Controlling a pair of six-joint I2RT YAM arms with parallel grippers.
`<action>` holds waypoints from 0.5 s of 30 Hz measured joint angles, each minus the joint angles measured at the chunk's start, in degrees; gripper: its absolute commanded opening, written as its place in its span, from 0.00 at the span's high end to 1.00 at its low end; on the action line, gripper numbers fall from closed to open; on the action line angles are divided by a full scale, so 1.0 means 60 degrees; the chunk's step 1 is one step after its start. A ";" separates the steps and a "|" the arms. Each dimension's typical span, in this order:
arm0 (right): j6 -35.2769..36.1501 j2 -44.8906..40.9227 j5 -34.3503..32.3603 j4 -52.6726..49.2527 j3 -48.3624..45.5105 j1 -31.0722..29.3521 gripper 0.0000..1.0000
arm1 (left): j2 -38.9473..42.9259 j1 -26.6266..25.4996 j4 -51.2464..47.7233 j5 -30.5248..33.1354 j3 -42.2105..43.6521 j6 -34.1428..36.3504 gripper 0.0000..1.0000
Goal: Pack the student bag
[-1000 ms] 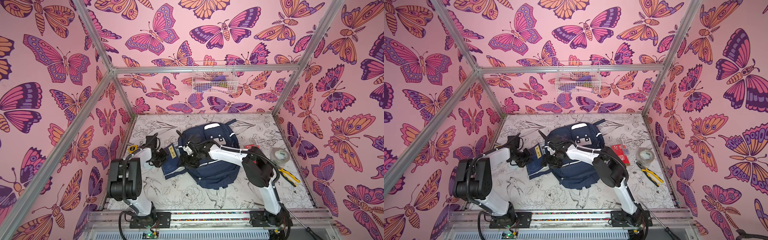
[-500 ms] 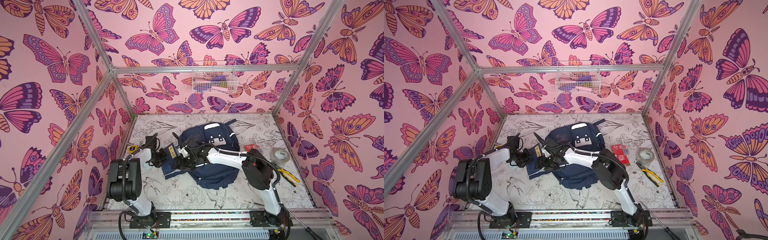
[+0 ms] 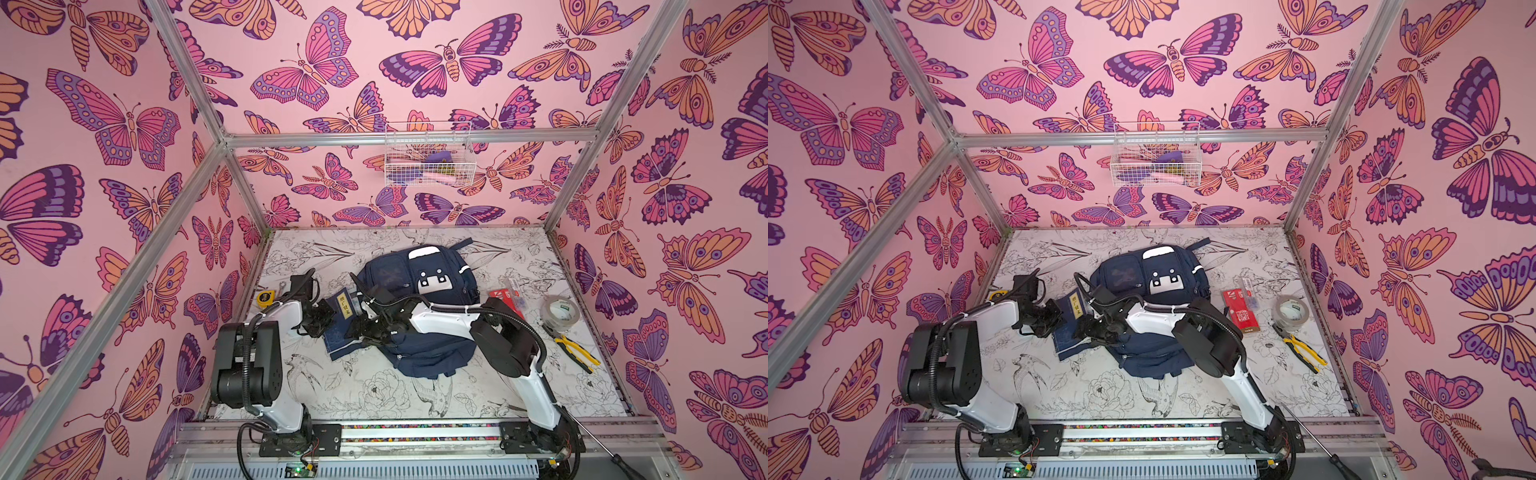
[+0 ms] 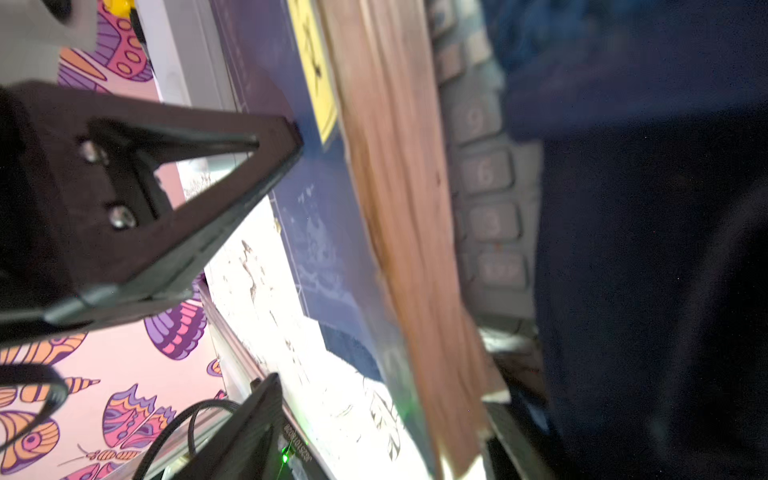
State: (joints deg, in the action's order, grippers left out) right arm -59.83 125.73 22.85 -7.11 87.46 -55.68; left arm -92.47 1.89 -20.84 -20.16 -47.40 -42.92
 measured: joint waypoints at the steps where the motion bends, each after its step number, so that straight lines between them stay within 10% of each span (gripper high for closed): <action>1: -0.0033 0.0018 -0.0036 0.0055 0.0004 0.0011 0.29 | 0.0004 0.0000 0.0004 0.0000 0.0004 0.0000 1.00; 15: -0.0382 0.0047 -0.0404 0.1421 -0.0528 0.0219 0.37 | 0.0044 0.0004 0.0087 -0.0036 0.0073 0.0000 1.00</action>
State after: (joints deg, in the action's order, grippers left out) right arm -62.13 126.02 20.43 1.41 84.29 -54.37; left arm -92.20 1.91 -20.32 -20.38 -46.96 -42.92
